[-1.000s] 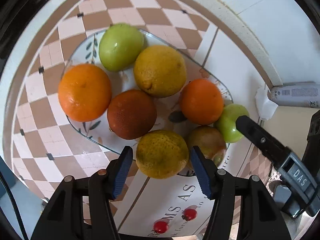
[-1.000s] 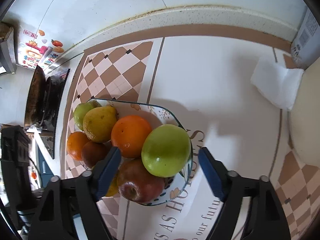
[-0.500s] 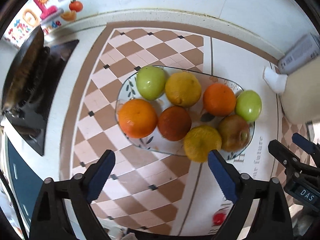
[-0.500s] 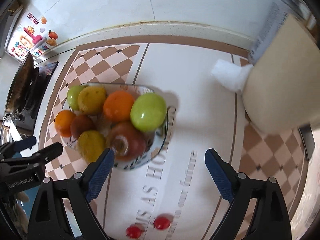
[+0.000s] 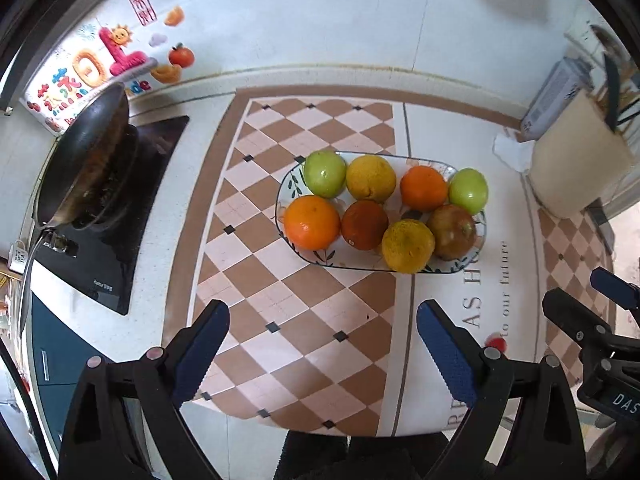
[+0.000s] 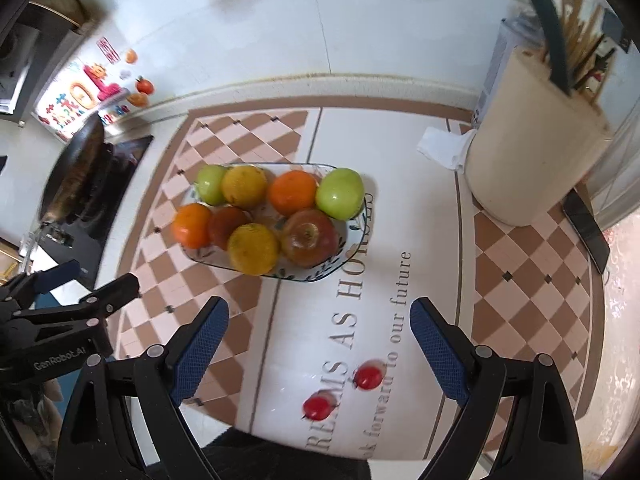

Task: Organize fruits
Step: 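Move both tools back toward the red cherry tomatoes on the runner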

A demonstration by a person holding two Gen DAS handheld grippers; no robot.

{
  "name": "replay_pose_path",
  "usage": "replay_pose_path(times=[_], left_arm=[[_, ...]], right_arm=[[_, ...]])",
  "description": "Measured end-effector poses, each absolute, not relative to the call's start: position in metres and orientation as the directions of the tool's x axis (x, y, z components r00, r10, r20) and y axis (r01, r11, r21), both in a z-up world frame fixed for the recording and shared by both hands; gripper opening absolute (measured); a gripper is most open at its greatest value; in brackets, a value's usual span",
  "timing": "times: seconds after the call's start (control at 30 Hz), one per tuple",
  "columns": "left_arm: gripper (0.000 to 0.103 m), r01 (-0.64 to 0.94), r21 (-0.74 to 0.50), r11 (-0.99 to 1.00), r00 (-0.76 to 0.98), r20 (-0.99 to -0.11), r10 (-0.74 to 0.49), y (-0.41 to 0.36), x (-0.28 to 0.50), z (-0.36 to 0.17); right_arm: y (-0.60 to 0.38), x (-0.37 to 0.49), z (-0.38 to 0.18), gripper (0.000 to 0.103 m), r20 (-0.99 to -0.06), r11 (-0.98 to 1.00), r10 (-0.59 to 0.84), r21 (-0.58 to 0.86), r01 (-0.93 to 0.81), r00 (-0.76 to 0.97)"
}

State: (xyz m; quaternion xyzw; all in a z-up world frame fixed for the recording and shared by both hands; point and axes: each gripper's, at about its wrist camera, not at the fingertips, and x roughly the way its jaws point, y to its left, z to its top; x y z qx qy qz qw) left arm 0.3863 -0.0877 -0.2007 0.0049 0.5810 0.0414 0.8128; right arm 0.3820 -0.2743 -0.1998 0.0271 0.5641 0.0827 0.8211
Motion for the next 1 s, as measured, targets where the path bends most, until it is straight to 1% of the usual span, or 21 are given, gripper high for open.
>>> replay_pose_path(times=[0.13, 0.27, 0.53, 0.8, 0.9, 1.0], left_arm=[[0.096, -0.053, 0.038, 0.998, 0.364, -0.93, 0.055, -0.084, 0.369, -0.176], [0.096, -0.045, 0.047, 0.998, 0.411, -0.909, 0.061, -0.084, 0.353, -0.153], [0.096, -0.022, 0.031, 0.999, 0.477, -0.878, 0.037, -0.088, 0.33, -0.121], [0.096, -0.02, 0.006, 1.0, 0.474, -0.88, 0.015, -0.091, 0.326, -0.118], [0.096, -0.03, 0.016, 0.999, 0.459, -0.888, 0.028, -0.093, 0.329, -0.125], [0.096, -0.048, 0.051, 0.998, 0.447, -0.892, 0.067, -0.096, 0.336, -0.136]], right_arm=[[-0.269, 0.363, -0.171, 0.094, -0.904, 0.984, 0.173, 0.141, -0.11, 0.39], [-0.266, 0.343, -0.146, 0.094, -0.883, 0.983, 0.182, 0.15, -0.107, 0.433], [-0.268, 0.32, -0.12, 0.094, -0.86, 0.98, 0.197, 0.173, -0.093, 0.472], [-0.274, 0.312, -0.107, 0.094, -0.847, 0.98, 0.199, 0.181, -0.084, 0.492], [-0.278, 0.314, -0.113, 0.094, -0.85, 0.977, 0.214, 0.196, -0.088, 0.482], [-0.287, 0.321, -0.129, 0.094, -0.853, 0.963, 0.266, 0.255, -0.087, 0.448]])
